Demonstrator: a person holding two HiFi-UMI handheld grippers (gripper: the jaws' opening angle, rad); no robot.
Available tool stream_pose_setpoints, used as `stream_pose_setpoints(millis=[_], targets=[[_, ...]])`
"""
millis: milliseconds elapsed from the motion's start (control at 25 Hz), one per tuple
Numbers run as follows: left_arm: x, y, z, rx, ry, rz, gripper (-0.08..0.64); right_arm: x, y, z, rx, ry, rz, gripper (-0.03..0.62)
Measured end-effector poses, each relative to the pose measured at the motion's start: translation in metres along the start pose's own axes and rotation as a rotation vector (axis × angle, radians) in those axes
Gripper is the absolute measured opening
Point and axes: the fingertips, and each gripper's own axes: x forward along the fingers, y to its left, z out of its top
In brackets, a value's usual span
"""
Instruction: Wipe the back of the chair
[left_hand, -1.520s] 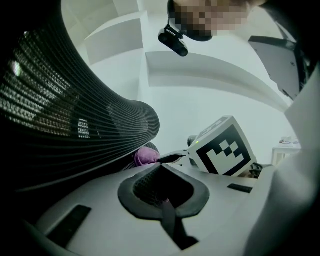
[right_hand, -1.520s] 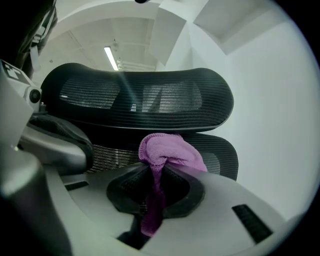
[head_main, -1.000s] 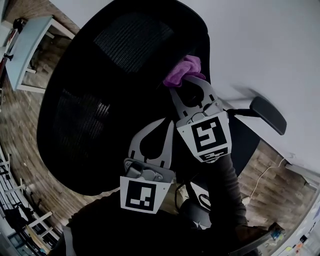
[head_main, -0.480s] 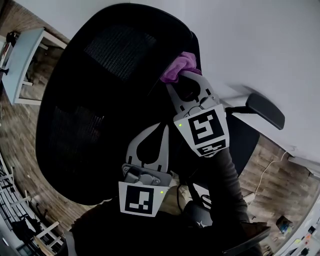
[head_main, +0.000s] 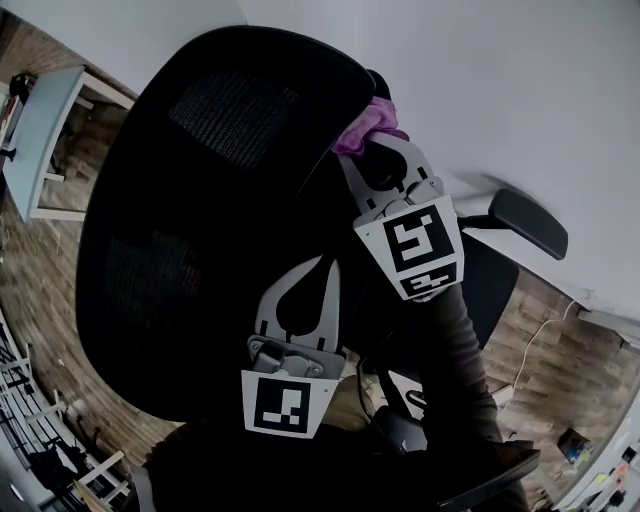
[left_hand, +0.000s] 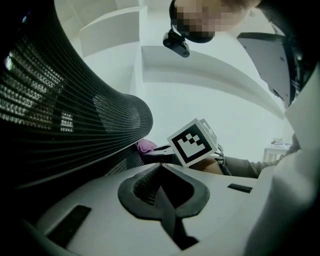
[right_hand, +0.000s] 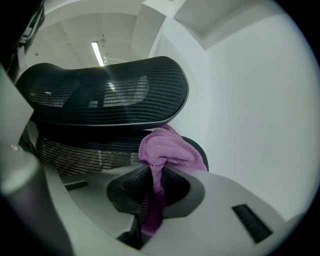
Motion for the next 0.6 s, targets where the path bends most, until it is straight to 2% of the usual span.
stream_pose_setpoints(millis=[600], targets=[[0.010, -0.005, -0.002, 0.005, 0.013, -0.014, 0.009, 0.008, -0.042, 0.001, 0.008, -0.007, -0.065, 0.046]])
